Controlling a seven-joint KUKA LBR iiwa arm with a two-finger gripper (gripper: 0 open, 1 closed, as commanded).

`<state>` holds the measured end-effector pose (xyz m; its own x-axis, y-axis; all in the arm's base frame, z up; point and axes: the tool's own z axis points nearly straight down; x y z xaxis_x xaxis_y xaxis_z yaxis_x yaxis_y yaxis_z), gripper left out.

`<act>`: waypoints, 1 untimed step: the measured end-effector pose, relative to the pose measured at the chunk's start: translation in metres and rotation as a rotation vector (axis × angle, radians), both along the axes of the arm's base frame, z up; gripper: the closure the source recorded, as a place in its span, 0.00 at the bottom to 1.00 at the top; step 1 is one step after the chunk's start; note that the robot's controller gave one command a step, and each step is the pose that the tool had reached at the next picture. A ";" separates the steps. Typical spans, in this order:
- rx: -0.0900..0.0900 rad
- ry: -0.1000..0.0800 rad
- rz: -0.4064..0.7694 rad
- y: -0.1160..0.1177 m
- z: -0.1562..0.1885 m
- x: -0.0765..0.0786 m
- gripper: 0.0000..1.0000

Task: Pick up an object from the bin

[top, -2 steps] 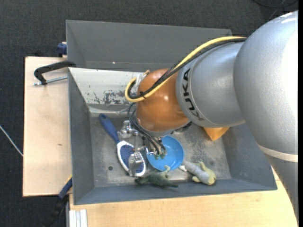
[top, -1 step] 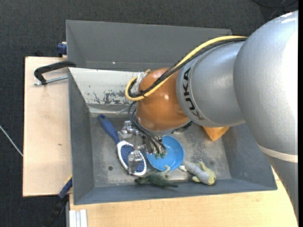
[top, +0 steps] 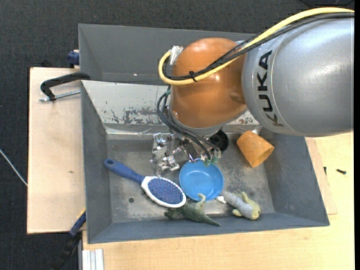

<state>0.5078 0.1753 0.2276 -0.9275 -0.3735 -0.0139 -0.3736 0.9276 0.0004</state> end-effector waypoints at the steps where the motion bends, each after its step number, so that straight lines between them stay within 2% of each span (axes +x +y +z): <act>1: -0.002 0.008 -0.001 -0.001 -0.004 -0.001 0.00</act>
Offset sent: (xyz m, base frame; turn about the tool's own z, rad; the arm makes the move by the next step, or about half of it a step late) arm 0.0000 0.0000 0.0000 0.0000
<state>0.5065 0.1745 0.2238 -0.9280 -0.3724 -0.0058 -0.3725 0.9280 0.0014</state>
